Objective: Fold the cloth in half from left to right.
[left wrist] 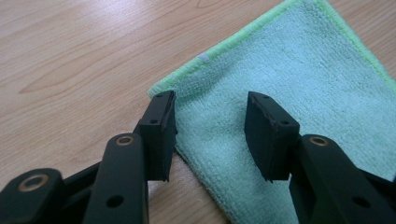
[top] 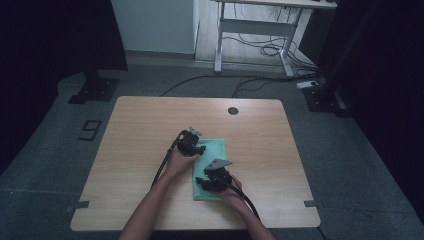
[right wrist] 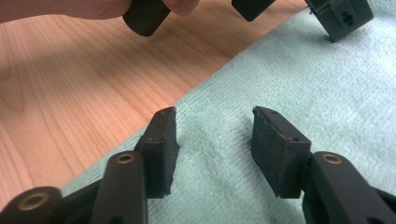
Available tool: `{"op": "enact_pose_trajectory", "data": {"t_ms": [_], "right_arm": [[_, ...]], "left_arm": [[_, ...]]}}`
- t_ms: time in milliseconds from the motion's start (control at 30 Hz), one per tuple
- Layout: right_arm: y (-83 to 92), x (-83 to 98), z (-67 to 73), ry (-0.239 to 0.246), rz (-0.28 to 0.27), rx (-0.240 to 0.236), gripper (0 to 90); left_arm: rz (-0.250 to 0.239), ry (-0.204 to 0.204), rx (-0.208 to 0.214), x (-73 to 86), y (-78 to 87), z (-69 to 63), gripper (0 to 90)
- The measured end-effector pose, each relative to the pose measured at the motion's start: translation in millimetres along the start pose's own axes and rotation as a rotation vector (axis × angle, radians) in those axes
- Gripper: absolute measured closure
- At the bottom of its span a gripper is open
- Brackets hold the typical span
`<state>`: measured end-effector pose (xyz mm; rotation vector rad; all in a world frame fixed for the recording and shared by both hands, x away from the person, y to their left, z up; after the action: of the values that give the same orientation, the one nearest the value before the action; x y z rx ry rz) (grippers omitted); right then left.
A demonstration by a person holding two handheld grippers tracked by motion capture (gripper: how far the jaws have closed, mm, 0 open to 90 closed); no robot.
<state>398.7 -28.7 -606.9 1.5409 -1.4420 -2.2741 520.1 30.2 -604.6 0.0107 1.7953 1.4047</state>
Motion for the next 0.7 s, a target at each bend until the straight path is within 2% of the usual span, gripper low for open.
{"op": "enact_pose_trajectory", "data": {"t_ms": [200, 300, 467, 567, 633, 700], "right_arm": [[5.1, 5.3, 6.5, -0.013, 0.009, 0.011, 55.0], [9.2, 9.4, 10.2, -0.023, 0.009, 0.000, 55.5], [14.1, 16.0, 16.4, -0.043, -0.017, 0.014, 56.0], [15.6, 17.4, 17.4, -0.044, -0.017, 0.011, 56.2], [16.0, 17.0, 16.0, -0.055, -0.014, -0.008, 55.8], [16.4, 15.7, 14.3, -0.054, -0.002, -0.012, 52.3]], "left_arm": [[-0.008, -0.017, 0.003, 0.7, -0.1, -3.4, 53.6], [-0.017, -0.034, 0.024, 2.0, 0.4, -8.7, 53.3], [-0.023, -0.053, 0.042, 5.0, 2.0, -16.1, 53.2], [-0.022, -0.047, 0.043, 5.0, 2.2, -16.3, 53.3], [-0.022, -0.043, 0.044, 5.0, 2.3, -16.2, 53.3], [-0.026, -0.042, 0.038, 5.2, 2.1, -16.5, 53.4]]}}
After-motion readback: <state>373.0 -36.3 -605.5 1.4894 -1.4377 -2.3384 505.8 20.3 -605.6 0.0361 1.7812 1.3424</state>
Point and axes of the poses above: each handheld gripper's, and its own axes: y roughly backward along the jaws, x roughly out of its underside, z roughly to its left, the point moved 9 cm from there along -y, roughly forward along the jaws, and after that the axes turned 5 degrees about z, right-handed, at the moved point
